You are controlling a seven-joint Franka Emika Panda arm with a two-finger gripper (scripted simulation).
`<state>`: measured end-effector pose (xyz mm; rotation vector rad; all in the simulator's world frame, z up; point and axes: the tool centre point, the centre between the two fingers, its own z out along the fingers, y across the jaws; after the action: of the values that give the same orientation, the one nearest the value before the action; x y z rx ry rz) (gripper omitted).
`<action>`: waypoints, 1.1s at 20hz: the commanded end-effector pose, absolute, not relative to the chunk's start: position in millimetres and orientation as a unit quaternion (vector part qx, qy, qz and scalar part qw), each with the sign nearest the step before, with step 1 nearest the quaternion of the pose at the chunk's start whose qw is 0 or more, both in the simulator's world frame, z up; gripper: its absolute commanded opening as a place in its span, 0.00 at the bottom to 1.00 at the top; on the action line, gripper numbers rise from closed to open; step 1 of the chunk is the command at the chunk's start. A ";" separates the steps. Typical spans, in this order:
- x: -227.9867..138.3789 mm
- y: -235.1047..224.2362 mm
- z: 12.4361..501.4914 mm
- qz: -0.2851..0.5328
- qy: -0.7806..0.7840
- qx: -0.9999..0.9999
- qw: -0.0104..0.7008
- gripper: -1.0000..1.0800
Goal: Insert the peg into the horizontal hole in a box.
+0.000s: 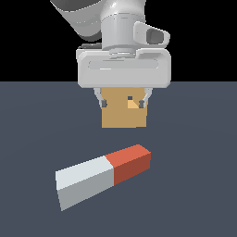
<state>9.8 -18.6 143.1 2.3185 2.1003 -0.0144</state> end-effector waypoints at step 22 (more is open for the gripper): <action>-42.5 -114.8 84.7 -0.001 0.339 0.941 0.002 0.96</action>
<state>-37.7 -110.9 88.0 2.9267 1.1306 -0.0050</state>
